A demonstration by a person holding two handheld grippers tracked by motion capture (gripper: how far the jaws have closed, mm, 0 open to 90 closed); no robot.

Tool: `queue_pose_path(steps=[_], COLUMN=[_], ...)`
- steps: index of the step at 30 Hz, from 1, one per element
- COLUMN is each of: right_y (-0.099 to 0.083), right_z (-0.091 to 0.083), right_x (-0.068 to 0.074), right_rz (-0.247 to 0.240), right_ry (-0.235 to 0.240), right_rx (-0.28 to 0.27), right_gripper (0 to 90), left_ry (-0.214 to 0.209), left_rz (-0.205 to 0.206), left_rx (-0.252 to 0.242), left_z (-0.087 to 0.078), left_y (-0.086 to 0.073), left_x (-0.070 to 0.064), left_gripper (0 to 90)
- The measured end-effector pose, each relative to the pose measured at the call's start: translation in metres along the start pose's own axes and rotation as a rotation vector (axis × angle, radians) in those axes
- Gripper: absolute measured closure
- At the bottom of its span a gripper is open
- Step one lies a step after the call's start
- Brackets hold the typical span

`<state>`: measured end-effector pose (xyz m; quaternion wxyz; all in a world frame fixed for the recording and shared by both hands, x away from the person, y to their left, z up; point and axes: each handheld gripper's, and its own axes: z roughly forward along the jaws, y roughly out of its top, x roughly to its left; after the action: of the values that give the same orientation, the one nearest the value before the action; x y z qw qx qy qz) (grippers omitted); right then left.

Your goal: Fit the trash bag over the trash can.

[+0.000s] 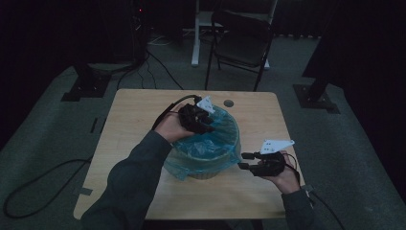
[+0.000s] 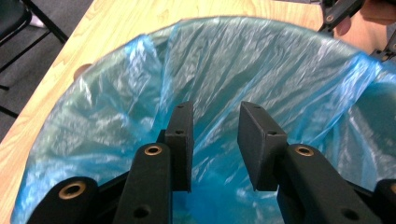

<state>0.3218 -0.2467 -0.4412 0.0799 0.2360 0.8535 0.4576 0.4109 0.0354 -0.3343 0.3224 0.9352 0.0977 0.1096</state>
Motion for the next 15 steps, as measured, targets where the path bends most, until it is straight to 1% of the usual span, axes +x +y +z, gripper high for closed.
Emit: queue_pose_path(steps=[1,3,4,5,7,9,12,15], right_y=[0.0,0.0,0.0,0.0,0.0,0.0,0.0,0.0], right_z=[0.0,0.0,0.0,-0.001,-0.001,-0.001,-0.001,0.0], right_x=[0.0,0.0,0.0,0.0,0.0,0.0,0.0,0.0], right_rz=[-0.001,-0.002,-0.002,-0.003,0.001,0.0,0.0,-0.003], right_ry=[0.0,0.0,0.0,0.0,-0.002,-0.002,-0.001,0.0], right_rx=[-0.001,-0.002,-0.002,-0.002,-0.002,-0.002,-0.001,0.001], right_gripper=[55.7,55.7,55.7,55.7,55.7,55.7,55.7,55.6], left_ry=[-0.005,-0.001,-0.001,0.003,0.004,0.004,-0.001,0.004], left_rz=[-0.001,-0.002,-0.002,-0.002,0.0,0.005,0.01,0.033], left_rx=[0.004,0.028,0.028,0.059,0.085,0.109,0.145,0.193], left_z=[0.001,0.003,0.003,0.006,0.007,0.009,0.012,0.018], left_y=[0.001,0.001,0.001,-0.001,-0.002,-0.004,-0.006,-0.006], left_x=[0.0,0.002,0.002,0.004,0.005,0.005,0.004,0.001], left_gripper=[66.4,67.0,67.9,67.9,71.3,72.1,72.1,71.5])
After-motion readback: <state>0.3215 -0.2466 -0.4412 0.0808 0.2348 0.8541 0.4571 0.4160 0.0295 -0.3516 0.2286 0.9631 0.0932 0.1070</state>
